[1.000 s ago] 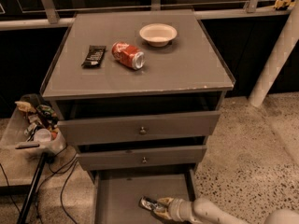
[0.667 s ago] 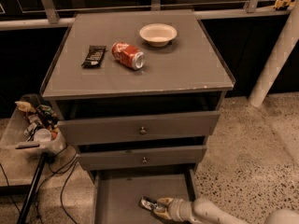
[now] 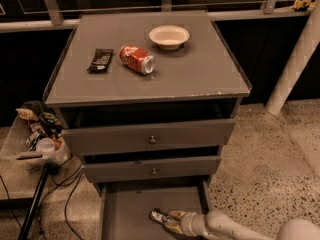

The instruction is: Pick redbull can from bottom drawer and place on counter

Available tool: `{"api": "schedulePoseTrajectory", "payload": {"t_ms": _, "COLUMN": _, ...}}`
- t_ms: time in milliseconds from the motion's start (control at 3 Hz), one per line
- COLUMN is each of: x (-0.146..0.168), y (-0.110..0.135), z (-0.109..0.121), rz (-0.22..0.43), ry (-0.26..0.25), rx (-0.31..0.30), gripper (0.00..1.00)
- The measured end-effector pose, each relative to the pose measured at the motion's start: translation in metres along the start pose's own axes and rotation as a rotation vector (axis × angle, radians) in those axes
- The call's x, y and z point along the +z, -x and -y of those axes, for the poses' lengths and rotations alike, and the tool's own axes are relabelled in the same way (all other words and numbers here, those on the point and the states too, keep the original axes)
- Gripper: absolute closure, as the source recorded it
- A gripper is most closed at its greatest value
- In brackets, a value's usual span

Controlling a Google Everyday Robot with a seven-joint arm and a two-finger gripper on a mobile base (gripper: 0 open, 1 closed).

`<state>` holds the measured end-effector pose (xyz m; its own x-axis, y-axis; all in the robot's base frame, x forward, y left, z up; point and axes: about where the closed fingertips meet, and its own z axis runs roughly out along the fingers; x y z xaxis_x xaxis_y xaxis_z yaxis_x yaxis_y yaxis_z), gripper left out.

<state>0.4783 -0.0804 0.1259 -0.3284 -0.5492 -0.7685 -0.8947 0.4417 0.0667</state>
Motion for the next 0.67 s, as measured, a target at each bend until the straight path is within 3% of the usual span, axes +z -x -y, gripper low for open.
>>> {"api": "schedulePoseTrajectory", "payload": {"t_ms": 333, "x": -0.017, "y": 0.0, "z": 0.007, "rz": -0.023, "ry": -0.029, "rx": 0.013, "gripper": 1.0}}
{"api": "schedulePoseTrajectory", "payload": {"t_ms": 667, "x": -0.049, "y": 0.015, "z": 0.011, "rz": -0.021, "ry": -0.076, "rx": -0.011, "gripper": 1.0}}
